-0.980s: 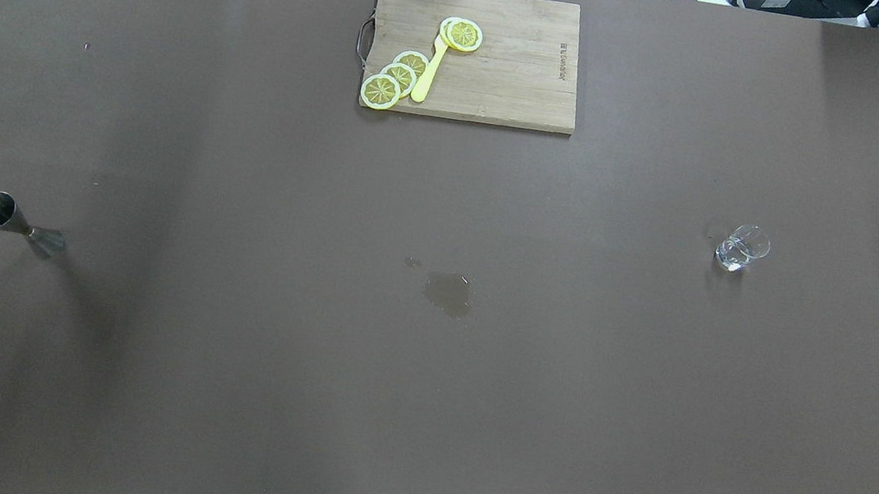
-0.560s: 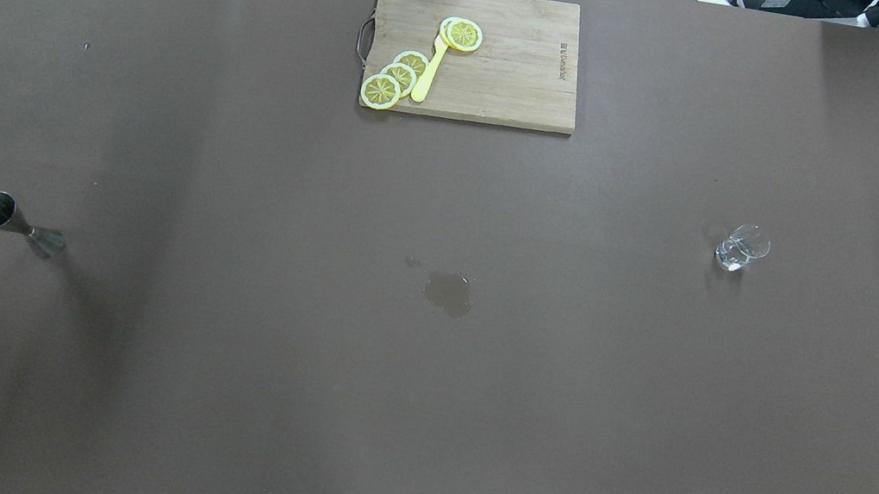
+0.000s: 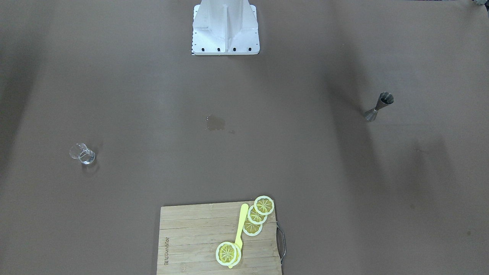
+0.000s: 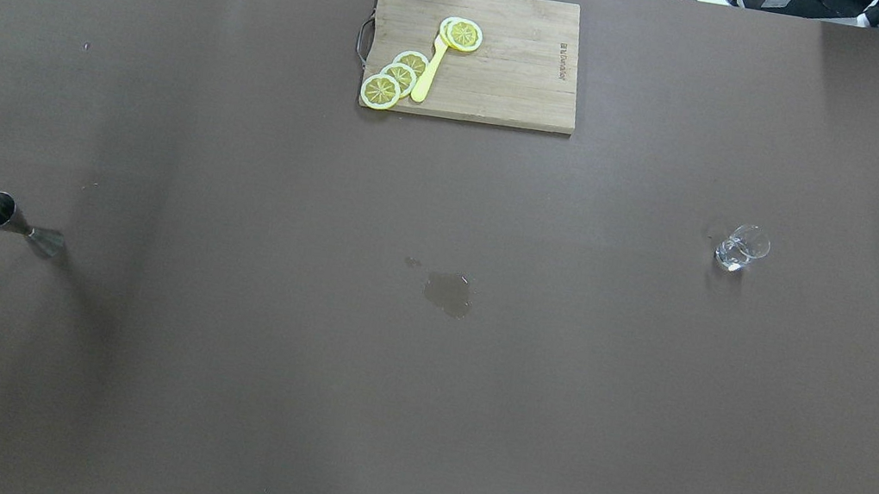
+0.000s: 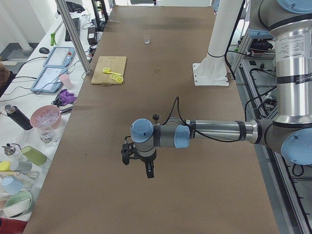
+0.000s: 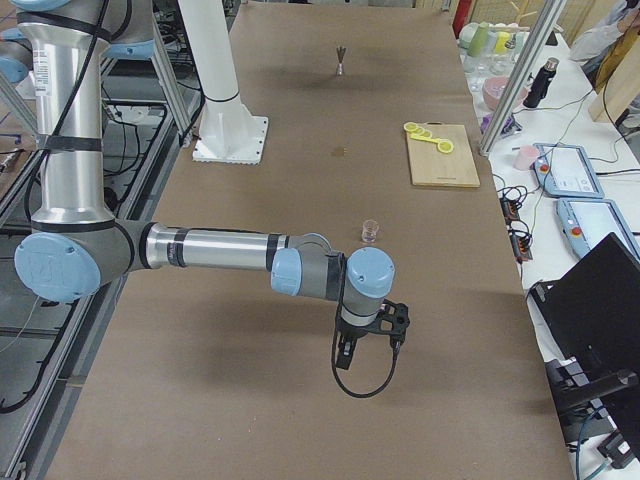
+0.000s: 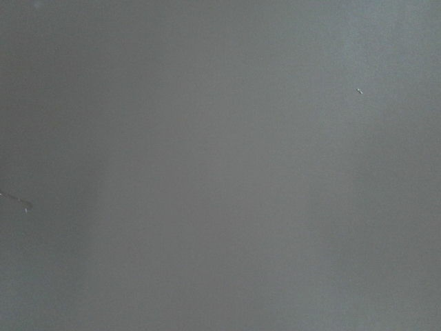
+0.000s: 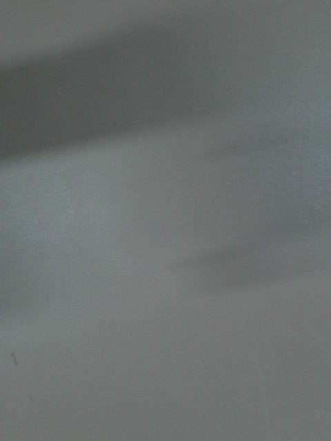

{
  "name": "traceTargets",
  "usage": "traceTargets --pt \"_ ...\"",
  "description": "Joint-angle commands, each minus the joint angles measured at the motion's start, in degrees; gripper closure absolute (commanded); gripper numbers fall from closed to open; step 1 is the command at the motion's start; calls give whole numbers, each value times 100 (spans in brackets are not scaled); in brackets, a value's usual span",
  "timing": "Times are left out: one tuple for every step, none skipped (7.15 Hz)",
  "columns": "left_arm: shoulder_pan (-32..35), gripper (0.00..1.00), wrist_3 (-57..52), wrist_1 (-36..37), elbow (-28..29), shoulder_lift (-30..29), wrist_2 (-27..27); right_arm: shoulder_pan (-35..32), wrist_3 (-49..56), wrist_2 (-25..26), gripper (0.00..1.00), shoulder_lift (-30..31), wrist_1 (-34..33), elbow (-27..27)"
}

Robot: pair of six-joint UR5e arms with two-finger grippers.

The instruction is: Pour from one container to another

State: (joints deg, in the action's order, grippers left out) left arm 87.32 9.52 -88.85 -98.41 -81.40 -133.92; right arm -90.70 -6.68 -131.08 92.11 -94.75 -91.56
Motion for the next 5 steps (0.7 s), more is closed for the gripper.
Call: traceTargets --pt "4 1 14 0 41 -7 -2 0 0 -6 0 0 -9 6" --pt "-5 1 23 0 41 -7 -2 0 0 -154 0 35 0 -11" --pt "4 1 23 0 41 1 -11 0 -9 -312 0 70 0 24" --pt "4 1 23 0 41 1 -2 0 17 -278 0 62 9 33" --pt "4 1 23 0 41 1 -2 0 18 -261 0 35 0 -11"
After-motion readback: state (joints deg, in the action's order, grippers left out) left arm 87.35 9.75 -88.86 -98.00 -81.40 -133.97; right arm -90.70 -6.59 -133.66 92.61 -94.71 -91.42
